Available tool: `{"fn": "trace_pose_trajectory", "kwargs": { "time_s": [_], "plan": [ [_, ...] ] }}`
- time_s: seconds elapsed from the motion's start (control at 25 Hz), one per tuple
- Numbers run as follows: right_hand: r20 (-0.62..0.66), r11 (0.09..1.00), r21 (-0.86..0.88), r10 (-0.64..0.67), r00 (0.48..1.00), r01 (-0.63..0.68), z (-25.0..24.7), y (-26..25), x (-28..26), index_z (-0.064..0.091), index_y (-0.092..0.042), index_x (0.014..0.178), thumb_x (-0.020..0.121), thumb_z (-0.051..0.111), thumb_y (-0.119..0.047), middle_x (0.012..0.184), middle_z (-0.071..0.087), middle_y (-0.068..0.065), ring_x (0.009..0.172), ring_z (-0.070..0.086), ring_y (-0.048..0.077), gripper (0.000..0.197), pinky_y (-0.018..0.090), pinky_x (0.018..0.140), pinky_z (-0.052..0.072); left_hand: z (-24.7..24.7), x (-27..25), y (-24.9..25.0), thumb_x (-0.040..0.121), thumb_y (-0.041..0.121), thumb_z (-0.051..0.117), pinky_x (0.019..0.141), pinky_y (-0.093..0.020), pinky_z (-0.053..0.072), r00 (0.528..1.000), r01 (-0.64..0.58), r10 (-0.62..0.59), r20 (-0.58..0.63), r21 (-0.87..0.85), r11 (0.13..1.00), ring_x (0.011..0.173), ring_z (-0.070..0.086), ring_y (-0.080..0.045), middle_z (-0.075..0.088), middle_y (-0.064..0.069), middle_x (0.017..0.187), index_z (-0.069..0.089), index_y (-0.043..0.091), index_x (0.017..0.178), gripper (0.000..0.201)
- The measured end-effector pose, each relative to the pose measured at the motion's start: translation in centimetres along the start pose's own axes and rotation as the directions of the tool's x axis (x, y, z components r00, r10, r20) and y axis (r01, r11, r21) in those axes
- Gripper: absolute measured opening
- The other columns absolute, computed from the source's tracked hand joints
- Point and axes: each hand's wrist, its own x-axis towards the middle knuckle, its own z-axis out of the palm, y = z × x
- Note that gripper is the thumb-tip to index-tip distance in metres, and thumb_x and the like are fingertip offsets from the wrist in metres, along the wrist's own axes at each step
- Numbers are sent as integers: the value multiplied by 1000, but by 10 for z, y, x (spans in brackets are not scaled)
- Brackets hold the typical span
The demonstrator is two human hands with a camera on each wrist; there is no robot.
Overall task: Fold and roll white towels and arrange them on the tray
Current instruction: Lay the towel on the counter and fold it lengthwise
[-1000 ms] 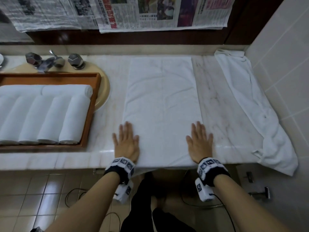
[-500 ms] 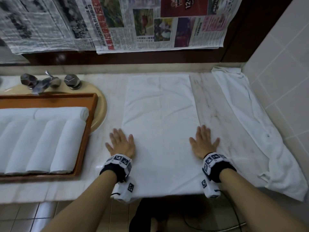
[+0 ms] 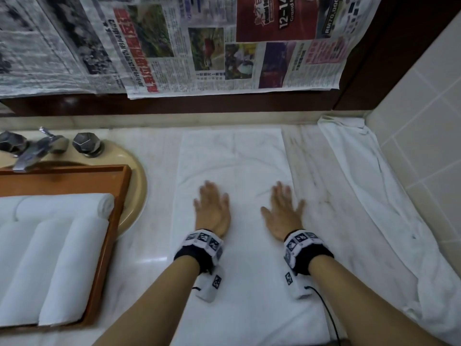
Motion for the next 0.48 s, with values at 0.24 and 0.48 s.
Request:
{"fn": "trace_pose_trajectory", "kwargs": {
  "time_s": [0.24, 0.48],
  "plan": [
    [16, 996, 7, 89, 996, -89, -15, 14, 46, -14, -20, 153, 102, 18, -47, 158, -27, -3, 146, -23, 15, 66, 57, 115, -12, -20, 56, -28, 103, 45, 10, 119, -40, -12, 980, 184, -173, -99, 115, 976, 148, -17, -17, -17, -4, 161, -6, 11, 154, 63],
    [48, 964, 10, -268, 962, 267, -36, -45, 87, -10, -19, 154, 104, 20, -39, 159, -23, -6, 146, -22, 16, 62, 54, 116, -13, -4, 84, 43, 105, 40, 9, 116, -37, -15, 974, -198, 196, 118, 5, 980, 148, -15, -14, -16, 3, 160, -5, 16, 155, 57]
  ]
}}
